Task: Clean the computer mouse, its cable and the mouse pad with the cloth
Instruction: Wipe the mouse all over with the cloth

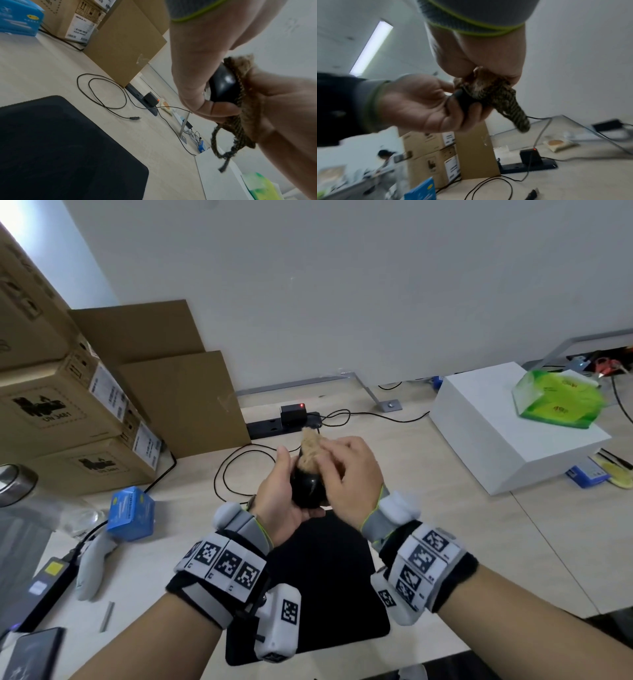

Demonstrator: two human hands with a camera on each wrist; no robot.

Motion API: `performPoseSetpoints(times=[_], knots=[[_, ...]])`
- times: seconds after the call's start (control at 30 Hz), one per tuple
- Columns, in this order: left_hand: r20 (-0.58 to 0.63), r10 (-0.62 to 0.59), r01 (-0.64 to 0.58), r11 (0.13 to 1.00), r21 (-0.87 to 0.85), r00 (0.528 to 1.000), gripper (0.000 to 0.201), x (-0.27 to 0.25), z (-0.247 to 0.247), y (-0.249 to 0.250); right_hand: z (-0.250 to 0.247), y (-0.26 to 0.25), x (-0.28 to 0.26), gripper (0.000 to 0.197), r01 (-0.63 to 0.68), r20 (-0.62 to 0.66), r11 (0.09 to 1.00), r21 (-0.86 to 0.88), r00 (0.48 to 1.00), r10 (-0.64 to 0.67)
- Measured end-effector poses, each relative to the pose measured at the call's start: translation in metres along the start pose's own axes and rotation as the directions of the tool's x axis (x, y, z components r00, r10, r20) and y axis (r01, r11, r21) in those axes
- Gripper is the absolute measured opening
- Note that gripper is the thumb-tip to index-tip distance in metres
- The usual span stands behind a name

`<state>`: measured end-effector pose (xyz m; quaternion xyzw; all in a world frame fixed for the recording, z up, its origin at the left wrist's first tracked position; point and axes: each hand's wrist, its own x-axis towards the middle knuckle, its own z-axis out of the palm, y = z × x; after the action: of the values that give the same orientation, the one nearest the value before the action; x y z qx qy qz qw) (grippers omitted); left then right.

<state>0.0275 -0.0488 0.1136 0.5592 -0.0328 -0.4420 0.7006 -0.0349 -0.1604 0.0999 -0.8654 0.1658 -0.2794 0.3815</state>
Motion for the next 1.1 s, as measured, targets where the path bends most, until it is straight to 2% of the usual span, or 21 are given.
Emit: performPoseSetpoints(times=[0.07,0.13,0.2,0.27,0.3,0.33,0.4,0.47,0.5,0.53,0.6,0.67,0.7,0.77,0.8,0.83,0.9,0.97,1.0,1.03,1.1], knots=[[-0.003,0.005,-0.005,1.0,-0.029,1.0,0.073,-0.001,-0.003,0.001,0.003,-0.008,-0.016,0.035,0.179,0.052,0.983,0.026,0.982,-0.18],[-0.008,0.0,0.0,1.0,-0.001,1.0,0.073,-0.001,-0.007,0.0,0.0,-0.004,-0.017,0.037,0.267,0.102,0.962,0.055,0.957,-0.272],[-0.009,0.009,-0.008,0.993,0.117,1.0,0.065,-0.003,-0.007,-0.003,-0.007,0.004,-0.005,0.035,0.165,0.119,0.985,0.04,0.978,-0.169],[0.007,0.034,-0.035,0.958,0.285,0.999,0.042,-0.006,-0.007,-0.005,-0.011,0.014,0.012,0.028,-0.044,0.087,0.999,-0.003,0.995,0.044],[0.018,0.062,-0.064,0.922,0.382,0.998,0.031,-0.007,-0.008,-0.006,-0.012,0.019,0.02,0.021,-0.163,0.048,0.986,0.038,0.986,0.161],[0.027,0.11,-0.109,0.865,0.49,0.994,0.03,-0.008,-0.01,-0.007,-0.014,0.023,0.026,0.015,-0.266,0.008,0.955,0.129,0.964,0.267],[0.044,0.241,-0.205,0.701,0.683,0.97,0.049,-0.01,-0.015,-0.008,-0.019,0.028,0.033,0.01,-0.364,-0.057,0.89,0.274,0.918,0.393],[0.001,0.362,-0.2,0.514,0.834,0.932,0.072,-0.011,-0.022,-0.008,-0.025,0.031,0.036,0.014,-0.371,-0.108,0.88,0.298,0.903,0.417],[-0.033,0.39,-0.165,0.462,0.871,0.92,0.082,-0.011,-0.023,-0.007,-0.029,0.03,0.036,0.016,-0.36,-0.118,0.89,0.281,0.907,0.404],[-0.064,0.404,-0.136,0.446,0.885,0.913,0.09,-0.011,-0.024,-0.007,-0.028,0.029,0.035,0.018,-0.353,-0.107,0.902,0.247,0.915,0.388],[-0.051,0.44,-0.149,0.408,0.901,0.897,0.101,-0.007,-0.023,-0.008,-0.023,0.02,0.027,0.025,-0.286,-0.023,0.951,0.115,0.956,0.291],[-0.018,0.512,-0.193,0.356,0.914,0.859,0.104,0.0,-0.02,-0.013,-0.008,0.006,0.008,0.03,-0.079,0.123,0.996,-0.049,0.989,0.085],[-0.032,0.549,-0.192,0.344,0.919,0.835,0.101,0.003,-0.02,-0.015,-0.002,-0.003,-0.002,0.032,0.007,0.176,0.999,-0.046,0.984,0.001],[-0.069,0.619,-0.193,0.346,0.918,0.782,0.095,0.007,-0.021,-0.017,0.001,-0.014,-0.013,0.035,0.088,0.198,0.996,0.03,0.976,-0.092],[-0.057,0.622,-0.205,0.342,0.917,0.781,0.097,0.006,-0.023,-0.018,0.0,-0.011,-0.01,0.034,0.098,0.186,0.994,0.041,0.977,-0.104],[-0.021,0.6,-0.224,0.331,0.916,0.799,0.103,0.004,-0.025,-0.017,-0.003,-0.008,-0.005,0.032,0.094,0.16,0.995,0.019,0.982,-0.096],[0.025,0.543,-0.242,0.332,0.912,0.839,0.108,-0.003,-0.027,-0.015,-0.011,0.008,0.009,0.026,-0.022,0.113,0.999,-0.034,0.993,0.026],[0.029,0.542,-0.255,0.348,0.902,0.84,0.108,-0.007,-0.027,-0.012,-0.018,0.021,0.016,0.024,-0.192,0.08,0.98,-0.059,0.977,0.196],[0.03,0.55,-0.267,0.357,0.895,0.834,0.108,-0.008,-0.025,-0.011,-0.018,0.023,0.016,0.024,-0.237,0.075,0.97,-0.061,0.968,0.241],[0.026,0.555,-0.276,0.371,0.887,0.831,0.107,-0.008,-0.024,-0.01,-0.019,0.02,0.014,0.024,-0.232,0.081,0.971,-0.053,0.969,0.235],[0.007,0.526,-0.267,0.421,0.867,0.851,0.103,-0.006,-0.024,-0.008,-0.017,0.01,0.009,0.023,-0.148,0.102,0.988,0.038,0.984,0.143]])
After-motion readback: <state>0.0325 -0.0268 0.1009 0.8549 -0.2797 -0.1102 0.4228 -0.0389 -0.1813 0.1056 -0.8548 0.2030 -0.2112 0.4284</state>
